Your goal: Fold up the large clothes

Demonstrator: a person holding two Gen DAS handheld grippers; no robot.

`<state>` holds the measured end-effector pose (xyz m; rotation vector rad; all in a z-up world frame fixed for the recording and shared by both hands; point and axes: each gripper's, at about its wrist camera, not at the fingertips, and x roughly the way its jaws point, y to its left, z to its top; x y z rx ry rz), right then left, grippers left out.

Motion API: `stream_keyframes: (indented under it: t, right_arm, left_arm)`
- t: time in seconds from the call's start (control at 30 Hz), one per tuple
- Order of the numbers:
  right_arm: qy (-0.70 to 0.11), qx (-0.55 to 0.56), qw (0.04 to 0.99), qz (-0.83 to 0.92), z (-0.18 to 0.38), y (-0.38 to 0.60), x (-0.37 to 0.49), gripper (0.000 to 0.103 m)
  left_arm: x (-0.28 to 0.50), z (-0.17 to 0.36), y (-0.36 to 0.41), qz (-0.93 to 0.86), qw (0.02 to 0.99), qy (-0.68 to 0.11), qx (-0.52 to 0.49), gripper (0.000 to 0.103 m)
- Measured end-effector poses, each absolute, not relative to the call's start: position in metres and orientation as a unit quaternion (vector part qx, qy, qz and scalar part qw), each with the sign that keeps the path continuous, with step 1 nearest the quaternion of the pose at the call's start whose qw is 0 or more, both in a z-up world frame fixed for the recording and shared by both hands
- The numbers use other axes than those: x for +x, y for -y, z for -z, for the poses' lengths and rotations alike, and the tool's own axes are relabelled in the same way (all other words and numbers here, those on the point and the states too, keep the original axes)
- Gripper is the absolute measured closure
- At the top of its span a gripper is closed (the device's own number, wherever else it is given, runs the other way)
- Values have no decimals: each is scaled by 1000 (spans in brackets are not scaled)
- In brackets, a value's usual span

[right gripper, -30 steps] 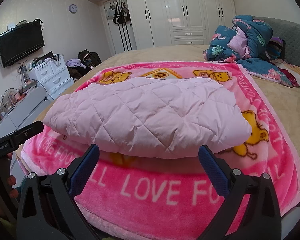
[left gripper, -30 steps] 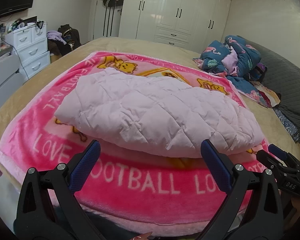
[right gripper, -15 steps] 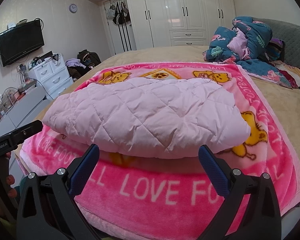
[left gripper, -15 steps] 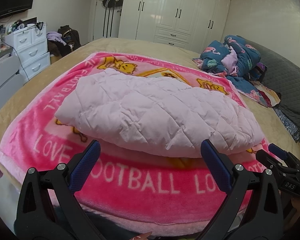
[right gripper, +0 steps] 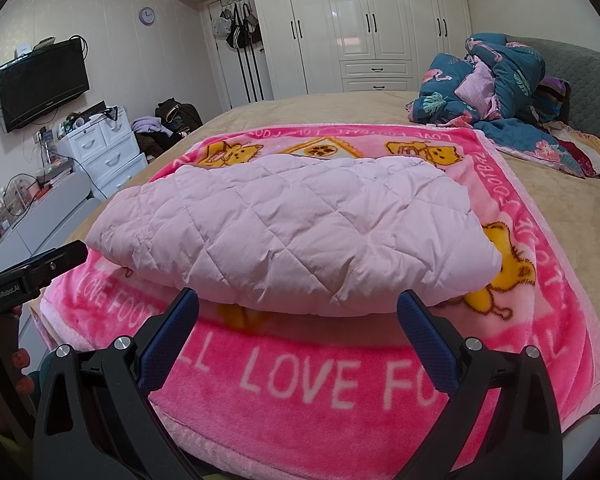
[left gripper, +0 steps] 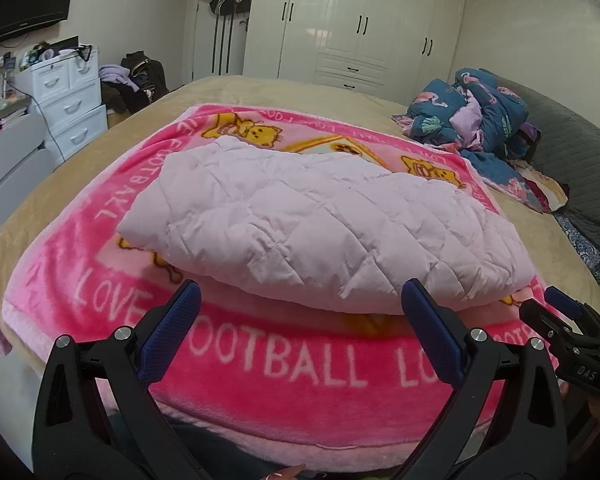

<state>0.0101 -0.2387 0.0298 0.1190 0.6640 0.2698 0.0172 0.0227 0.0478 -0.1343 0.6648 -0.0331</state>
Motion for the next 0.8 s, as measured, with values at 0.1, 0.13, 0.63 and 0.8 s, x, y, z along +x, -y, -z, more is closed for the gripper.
stream_keyframes:
  t: [0.1, 0.13, 0.63, 0.8]
  right_arm:
    - [-325, 59, 934, -132, -30, 239, 11, 4]
    - [-325, 58, 935, -132, -30, 239, 10, 4]
    - [-325, 56, 935, -129, -30, 240, 9, 4]
    - [-327, 56, 935, -122, -25, 244, 7, 4]
  left_arm:
    - [17, -48, -23, 17, 943, -327, -66, 9]
    - [17, -48, -23, 16, 943, -327, -65, 9]
    - [16, -46, -27, 23, 942, -326, -73, 9]
    - [19, -39, -36, -2, 937, -343, -68, 9]
